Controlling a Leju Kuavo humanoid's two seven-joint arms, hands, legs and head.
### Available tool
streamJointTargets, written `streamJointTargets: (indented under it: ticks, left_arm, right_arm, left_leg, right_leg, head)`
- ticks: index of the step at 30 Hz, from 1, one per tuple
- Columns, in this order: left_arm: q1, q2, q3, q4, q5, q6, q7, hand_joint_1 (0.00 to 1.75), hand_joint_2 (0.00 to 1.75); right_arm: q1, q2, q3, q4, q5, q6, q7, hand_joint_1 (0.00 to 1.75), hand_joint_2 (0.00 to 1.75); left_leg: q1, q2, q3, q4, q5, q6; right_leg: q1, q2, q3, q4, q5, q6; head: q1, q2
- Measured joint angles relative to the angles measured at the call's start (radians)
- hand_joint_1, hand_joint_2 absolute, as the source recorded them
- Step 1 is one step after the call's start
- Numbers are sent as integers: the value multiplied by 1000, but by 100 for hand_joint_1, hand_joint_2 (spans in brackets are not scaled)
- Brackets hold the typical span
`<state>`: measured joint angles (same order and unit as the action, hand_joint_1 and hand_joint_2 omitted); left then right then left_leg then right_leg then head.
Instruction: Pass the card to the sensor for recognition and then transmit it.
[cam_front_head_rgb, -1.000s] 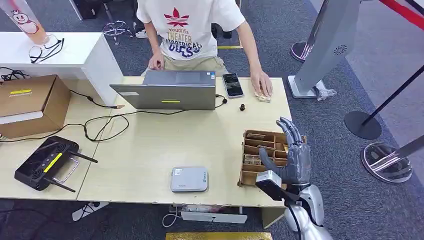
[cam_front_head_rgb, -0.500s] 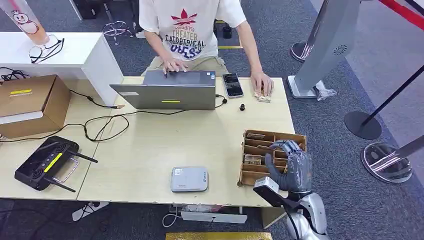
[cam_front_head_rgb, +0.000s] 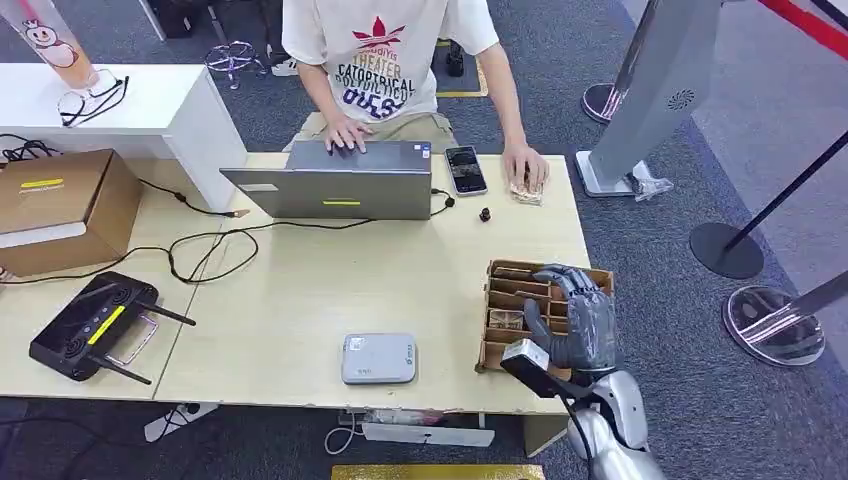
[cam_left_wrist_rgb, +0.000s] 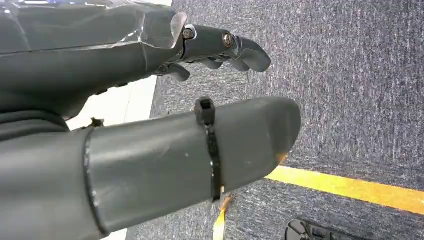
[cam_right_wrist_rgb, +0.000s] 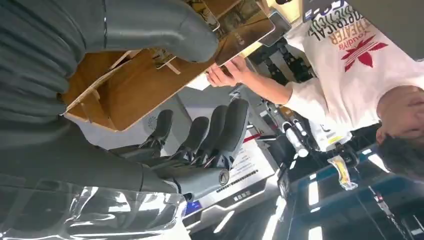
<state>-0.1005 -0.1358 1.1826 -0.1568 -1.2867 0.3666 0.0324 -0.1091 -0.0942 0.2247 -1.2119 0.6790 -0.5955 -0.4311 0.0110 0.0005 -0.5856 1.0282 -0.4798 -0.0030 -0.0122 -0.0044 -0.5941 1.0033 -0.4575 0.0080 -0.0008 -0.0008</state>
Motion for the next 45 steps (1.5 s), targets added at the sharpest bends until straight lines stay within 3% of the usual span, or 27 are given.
streamJointTargets:
  ticks: [7, 8, 20, 31, 36, 38, 45]
  left_arm:
    - [0, 0, 0, 0, -2, -1, -5, 0, 0]
    - [0, 0, 0, 0, -3, -1, -6, 0, 0]
    - [1, 5, 0, 0, -3, -2, -11, 0, 0]
    - [2, 5, 0, 0, -1, -2, -12, 0, 0]
    - [2, 5, 0, 0, -1, -2, -12, 0, 0]
    - [2, 5, 0, 0, 0, -2, -12, 0, 0]
    - [2, 5, 0, 0, 0, -3, -12, 0, 0]
  right_arm:
    - [-2, 0, -3, 21, 22, -16, 8, 99, 175]
    - [-1, 0, -5, 23, 28, -22, 11, 93, 175]
    - [19, -14, -15, 23, 140, -55, 58, 84, 175]
    - [27, -29, -15, 9, 212, -46, 89, 82, 175]
    - [19, -32, -15, 10, 215, -29, 95, 93, 175]
    - [12, -32, -15, 11, 215, -25, 95, 86, 175]
    - [-17, -36, -15, 24, 214, -12, 95, 87, 175]
  left_leg:
    - [0, 0, 0, 0, 0, 0]
    - [0, 0, 0, 0, 0, 0]
    - [0, 0, 0, 0, 0, 0]
    - [0, 0, 0, 0, 0, 0]
    - [0, 0, 0, 0, 0, 0]
    - [0, 0, 0, 0, 0, 0]
    - [0, 0, 0, 0, 0, 0]
  right_leg:
    - [0, 0, 0, 0, 0, 0]
    - [0, 0, 0, 0, 0, 0]
    - [0, 0, 0, 0, 0, 0]
    - [0, 0, 0, 0, 0, 0]
    - [0, 0, 0, 0, 0, 0]
    - [0, 0, 0, 0, 0, 0]
    - [0, 0, 0, 0, 0, 0]
  head:
    - [0, 0]
    - [0, 0]
    - [0, 0]
    - [0, 0]
    - [0, 0]
    - [0, 0]
    - [0, 0]
